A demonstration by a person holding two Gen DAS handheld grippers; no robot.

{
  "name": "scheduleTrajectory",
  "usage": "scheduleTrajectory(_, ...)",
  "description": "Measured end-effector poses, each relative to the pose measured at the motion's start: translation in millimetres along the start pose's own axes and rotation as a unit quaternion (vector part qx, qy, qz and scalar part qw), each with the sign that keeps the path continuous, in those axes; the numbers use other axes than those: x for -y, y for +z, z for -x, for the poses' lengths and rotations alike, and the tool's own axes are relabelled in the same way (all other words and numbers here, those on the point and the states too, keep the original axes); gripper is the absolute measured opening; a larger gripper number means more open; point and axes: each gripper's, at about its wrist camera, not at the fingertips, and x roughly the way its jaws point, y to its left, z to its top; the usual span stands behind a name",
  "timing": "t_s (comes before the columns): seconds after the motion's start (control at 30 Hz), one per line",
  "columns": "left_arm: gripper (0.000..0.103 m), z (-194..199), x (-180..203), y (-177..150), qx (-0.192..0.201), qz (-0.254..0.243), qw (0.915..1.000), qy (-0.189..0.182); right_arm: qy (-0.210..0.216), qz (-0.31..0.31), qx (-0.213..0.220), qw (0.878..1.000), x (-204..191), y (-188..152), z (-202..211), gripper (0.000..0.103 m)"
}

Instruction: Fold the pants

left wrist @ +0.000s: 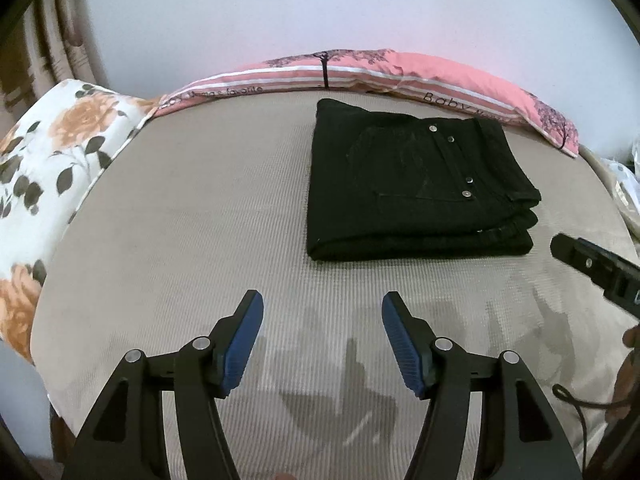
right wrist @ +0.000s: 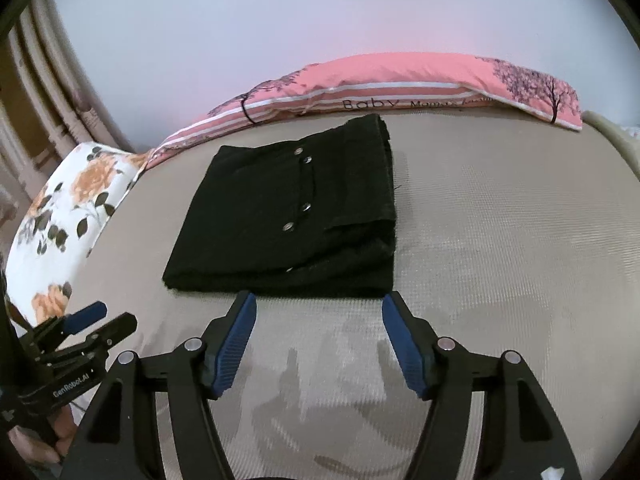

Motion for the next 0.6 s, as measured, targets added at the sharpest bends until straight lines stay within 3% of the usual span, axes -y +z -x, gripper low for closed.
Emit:
scheduleTrajectory(0.23,0.063,6,-2,-9,0.010,0.006,0.9999,0.012,-0.020,0.026,0.012,0.999,-21,-14,12,0.069)
scheduleTrajectory(0.6,0.063,1,1,-13,0.004,0.002,0.9999,0.012,-0.015,0.041,-0.003,0.999,-35,-24,9,0.069)
